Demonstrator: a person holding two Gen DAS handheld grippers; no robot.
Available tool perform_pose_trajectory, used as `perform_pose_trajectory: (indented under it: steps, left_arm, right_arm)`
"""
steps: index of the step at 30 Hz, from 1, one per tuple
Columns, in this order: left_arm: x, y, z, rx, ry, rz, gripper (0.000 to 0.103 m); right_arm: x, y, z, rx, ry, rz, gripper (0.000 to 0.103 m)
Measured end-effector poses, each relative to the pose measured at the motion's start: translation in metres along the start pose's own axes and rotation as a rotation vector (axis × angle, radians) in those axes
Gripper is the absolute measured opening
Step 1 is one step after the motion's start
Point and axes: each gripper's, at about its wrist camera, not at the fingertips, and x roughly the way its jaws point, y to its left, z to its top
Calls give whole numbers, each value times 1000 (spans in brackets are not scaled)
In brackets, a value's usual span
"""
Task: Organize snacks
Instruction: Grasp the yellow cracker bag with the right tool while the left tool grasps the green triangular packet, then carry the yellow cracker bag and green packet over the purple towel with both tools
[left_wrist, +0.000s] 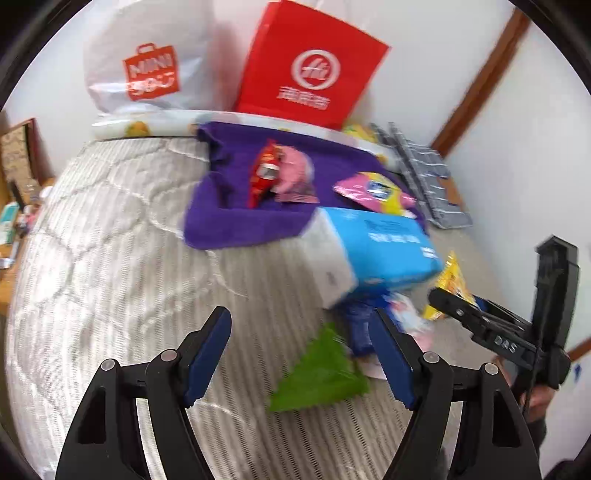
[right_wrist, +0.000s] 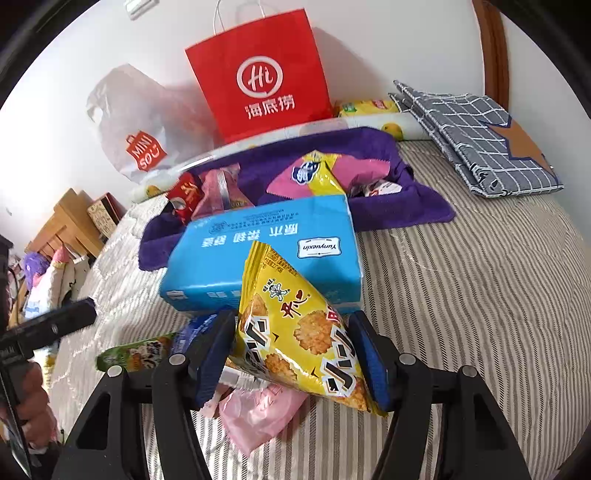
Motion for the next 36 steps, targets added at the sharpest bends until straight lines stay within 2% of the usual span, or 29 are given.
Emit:
perform_pose_trajectory:
  steps: [2,4,13,15,16,17,20,22,25,30,36]
  left_arm:
    - [0,-6,-5,17,7,-38,76]
    - [3,-12,-10,36,20,-45,76]
    - [41,-19,-31,54,130,63,76]
    - [47,-22,-36,69,135,100,71]
    - [50,-23,-38,74,137,112,60]
    - [51,-23,-40,79,130,126,54]
    - [46,-25,-42,91,100,132,49]
    - [41,-25,-44,92,94,134,48]
    - [31,-22,-48,83,74,174,48]
    - [17,-15,-49,48,57,185,48]
    - [5,-13,-46,20,41,153,48]
  right_arm:
    - [-8,-1,1,9,-15,14,62]
    - [-17,-3,2,10,-34,12,62]
    - [-50,-17,-6,3,-81,-31,62]
    - [-54,-20,-10,-2,-82,-44,62]
    - [-56,-23,-12,0,-81,-47,62]
    - [-57,-25,-13,2,-80,-47,62]
    - [-59,-30,-18,7,-75,-44,62]
    - [-60,-33,-21,9,-75,-46,62]
    - [-60,-34,-23,12,-74,-41,62]
    - [-57,-33,-24,11,-73,-29,62]
    - [-58,-27,-23,-5,-76,-22,62]
